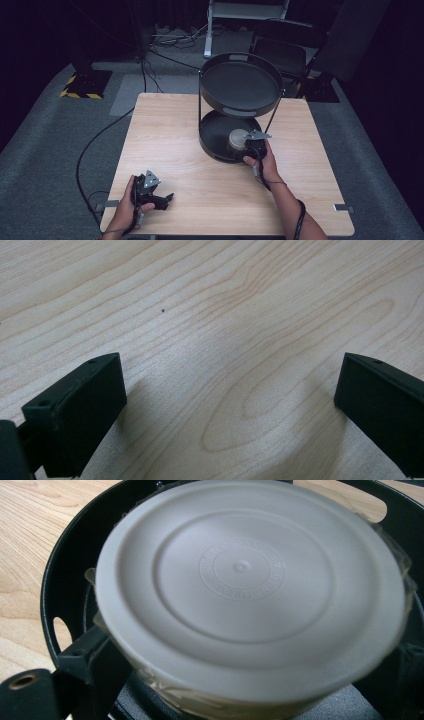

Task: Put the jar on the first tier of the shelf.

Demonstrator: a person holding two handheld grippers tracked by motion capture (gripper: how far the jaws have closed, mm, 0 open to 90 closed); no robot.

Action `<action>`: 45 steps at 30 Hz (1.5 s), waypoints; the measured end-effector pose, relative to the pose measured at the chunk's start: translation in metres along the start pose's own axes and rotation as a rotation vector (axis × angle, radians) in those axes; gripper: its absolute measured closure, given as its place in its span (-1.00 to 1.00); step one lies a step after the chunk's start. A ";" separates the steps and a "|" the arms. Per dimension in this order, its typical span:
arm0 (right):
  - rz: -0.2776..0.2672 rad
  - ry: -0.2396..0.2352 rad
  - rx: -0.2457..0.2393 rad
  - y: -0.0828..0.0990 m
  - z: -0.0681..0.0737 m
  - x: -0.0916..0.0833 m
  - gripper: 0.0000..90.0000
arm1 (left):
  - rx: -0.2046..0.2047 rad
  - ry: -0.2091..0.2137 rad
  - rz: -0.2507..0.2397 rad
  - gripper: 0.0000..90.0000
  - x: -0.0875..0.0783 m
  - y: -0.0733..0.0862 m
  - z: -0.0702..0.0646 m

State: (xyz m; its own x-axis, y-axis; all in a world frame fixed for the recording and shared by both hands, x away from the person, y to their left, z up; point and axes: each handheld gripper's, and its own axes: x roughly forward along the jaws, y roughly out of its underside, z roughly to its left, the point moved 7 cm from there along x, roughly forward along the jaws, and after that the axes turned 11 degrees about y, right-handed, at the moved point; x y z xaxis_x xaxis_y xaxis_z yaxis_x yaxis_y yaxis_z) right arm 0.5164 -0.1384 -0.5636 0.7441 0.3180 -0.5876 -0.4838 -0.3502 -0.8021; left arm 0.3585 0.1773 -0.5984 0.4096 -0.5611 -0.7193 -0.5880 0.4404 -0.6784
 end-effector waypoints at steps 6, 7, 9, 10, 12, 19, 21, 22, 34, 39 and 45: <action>0.004 0.000 -0.001 0.000 0.000 0.000 -0.82 | 0.000 0.000 0.000 -1.00 0.000 0.000 0.000; 0.004 0.000 -0.002 0.000 0.000 0.000 -0.82 | 0.000 0.000 0.000 -1.00 0.000 0.000 0.000; 0.007 -0.001 -0.004 0.000 0.000 0.000 -0.83 | 0.000 0.000 0.000 -1.00 0.000 0.000 0.000; 0.006 -0.004 -0.001 -0.001 0.000 -0.001 -0.84 | 0.000 0.000 0.000 -1.00 0.000 0.000 0.000; 0.009 -0.009 -0.001 -0.001 0.001 -0.001 -0.86 | 0.001 0.000 0.000 -1.00 0.000 0.000 0.000; 0.023 -0.015 -0.025 -0.003 0.002 -0.002 -0.95 | 0.000 0.000 0.000 -1.00 0.000 0.000 0.000; 0.036 -0.021 -0.058 -0.003 0.003 -0.002 -0.97 | 0.001 0.000 0.001 -1.00 0.000 0.000 0.000; 0.036 -0.021 -0.058 -0.003 0.003 -0.002 -0.97 | 0.001 0.000 0.001 -1.00 0.000 0.000 0.000; 0.015 0.008 -0.101 -0.010 -0.001 -0.012 -0.97 | 0.000 0.000 0.000 -1.00 0.000 0.000 0.000; 0.006 0.016 -0.125 -0.012 -0.004 -0.018 -0.97 | 0.002 0.001 0.001 -1.00 0.000 0.000 0.000; 0.004 0.028 -0.172 -0.015 -0.007 -0.025 -0.96 | 0.003 0.000 0.001 -1.00 0.000 0.000 0.000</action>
State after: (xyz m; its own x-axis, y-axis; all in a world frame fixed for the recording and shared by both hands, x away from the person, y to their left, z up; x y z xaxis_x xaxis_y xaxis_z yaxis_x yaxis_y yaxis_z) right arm 0.5082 -0.1473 -0.5357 0.7558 0.2927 -0.5858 -0.4028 -0.4976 -0.7682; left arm 0.3586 0.1774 -0.5984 0.4086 -0.5608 -0.7201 -0.5864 0.4434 -0.6779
